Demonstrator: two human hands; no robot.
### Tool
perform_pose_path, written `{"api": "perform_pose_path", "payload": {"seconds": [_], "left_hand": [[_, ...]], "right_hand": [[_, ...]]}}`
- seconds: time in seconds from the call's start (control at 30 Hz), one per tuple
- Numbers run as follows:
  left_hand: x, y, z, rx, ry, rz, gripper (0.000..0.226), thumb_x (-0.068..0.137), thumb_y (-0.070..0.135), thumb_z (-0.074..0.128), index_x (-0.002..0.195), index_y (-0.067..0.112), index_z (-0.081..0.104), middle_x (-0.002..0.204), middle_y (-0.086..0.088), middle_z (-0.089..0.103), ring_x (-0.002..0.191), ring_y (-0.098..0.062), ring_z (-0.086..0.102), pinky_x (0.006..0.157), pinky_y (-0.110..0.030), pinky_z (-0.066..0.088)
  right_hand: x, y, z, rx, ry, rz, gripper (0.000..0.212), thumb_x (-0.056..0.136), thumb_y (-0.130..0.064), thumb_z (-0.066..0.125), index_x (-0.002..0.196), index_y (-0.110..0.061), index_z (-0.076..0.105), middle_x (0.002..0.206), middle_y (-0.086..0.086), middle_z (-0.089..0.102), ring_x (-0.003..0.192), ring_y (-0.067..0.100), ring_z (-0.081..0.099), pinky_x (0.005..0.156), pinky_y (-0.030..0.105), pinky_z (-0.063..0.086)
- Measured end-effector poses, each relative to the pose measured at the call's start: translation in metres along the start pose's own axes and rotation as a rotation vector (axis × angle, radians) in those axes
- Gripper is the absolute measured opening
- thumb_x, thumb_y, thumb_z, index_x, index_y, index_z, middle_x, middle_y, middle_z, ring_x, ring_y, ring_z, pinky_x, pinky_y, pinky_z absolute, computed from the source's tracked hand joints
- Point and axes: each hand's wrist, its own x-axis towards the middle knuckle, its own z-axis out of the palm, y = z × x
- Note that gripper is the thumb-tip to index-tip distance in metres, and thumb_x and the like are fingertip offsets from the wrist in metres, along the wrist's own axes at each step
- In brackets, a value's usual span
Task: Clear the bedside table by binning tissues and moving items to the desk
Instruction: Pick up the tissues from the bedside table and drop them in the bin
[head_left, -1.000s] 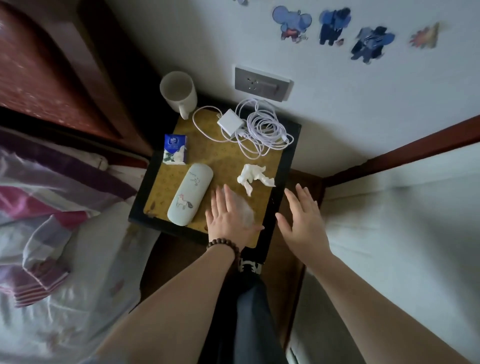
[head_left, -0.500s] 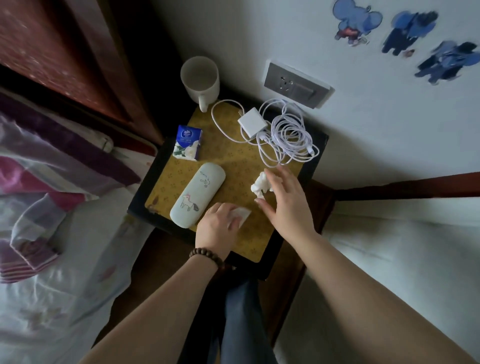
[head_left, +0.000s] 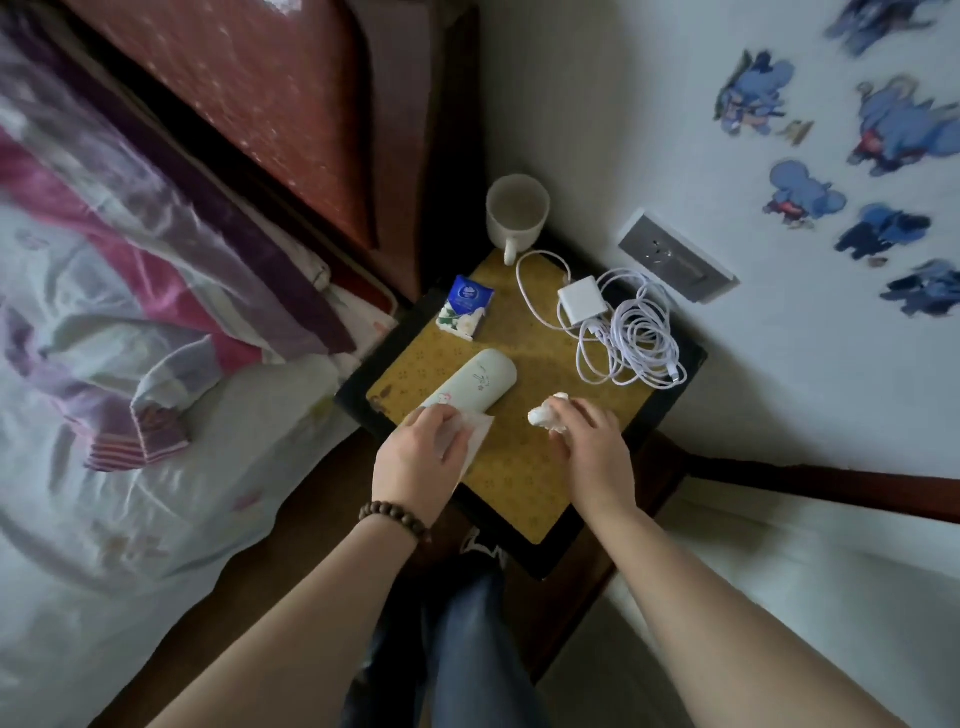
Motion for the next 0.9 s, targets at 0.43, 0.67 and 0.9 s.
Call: {"api": "perform_pose_path", "payload": {"seconds": [0.43, 0.67, 0.9], "left_hand": [[-0.096, -0.081, -0.197, -0.053, 0.539, -0.274, 0.016, 0.087, 0.023, 0.062, 0.097, 0.012, 0.062, 0.084, 0.002, 0.06, 0.075, -0.011, 0.05, 0.068, -0.025, 0.037], [-0.227, -0.17, -0.28, -0.121, 0.807, -0.423, 0.012, 0.086, 0.023, 0.064, 0.091, 0.012, 0.062, 0.074, 0.003, 0.059, 0.066, -0.016, 0.055, 0.06, -0.026, 0.039], [-0.422, -0.274, -0.349, -0.118, 1.045, -0.615, 0.025, 0.086, 0.025, 0.065, 0.101, 0.004, 0.065, 0.086, -0.009, 0.068, 0.076, -0.022, 0.063, 0.064, -0.025, 0.044]], "right_hand": [[-0.047, -0.229, -0.031, 0.134, -0.09, -0.488, 0.037, 0.09, -0.029, 0.059, 0.127, -0.021, 0.056, 0.116, -0.004, 0.06, 0.102, 0.011, 0.056, 0.081, 0.023, 0.049], [-0.139, -0.368, 0.037, 0.117, -0.188, -0.761, 0.039, 0.087, -0.026, 0.064, 0.125, -0.023, 0.056, 0.116, -0.005, 0.061, 0.106, 0.011, 0.054, 0.089, 0.021, 0.044], [-0.304, -0.507, 0.145, 0.102, -0.412, -1.012, 0.032, 0.086, -0.022, 0.065, 0.118, -0.019, 0.061, 0.104, 0.002, 0.065, 0.097, 0.017, 0.058, 0.083, 0.025, 0.045]]}}
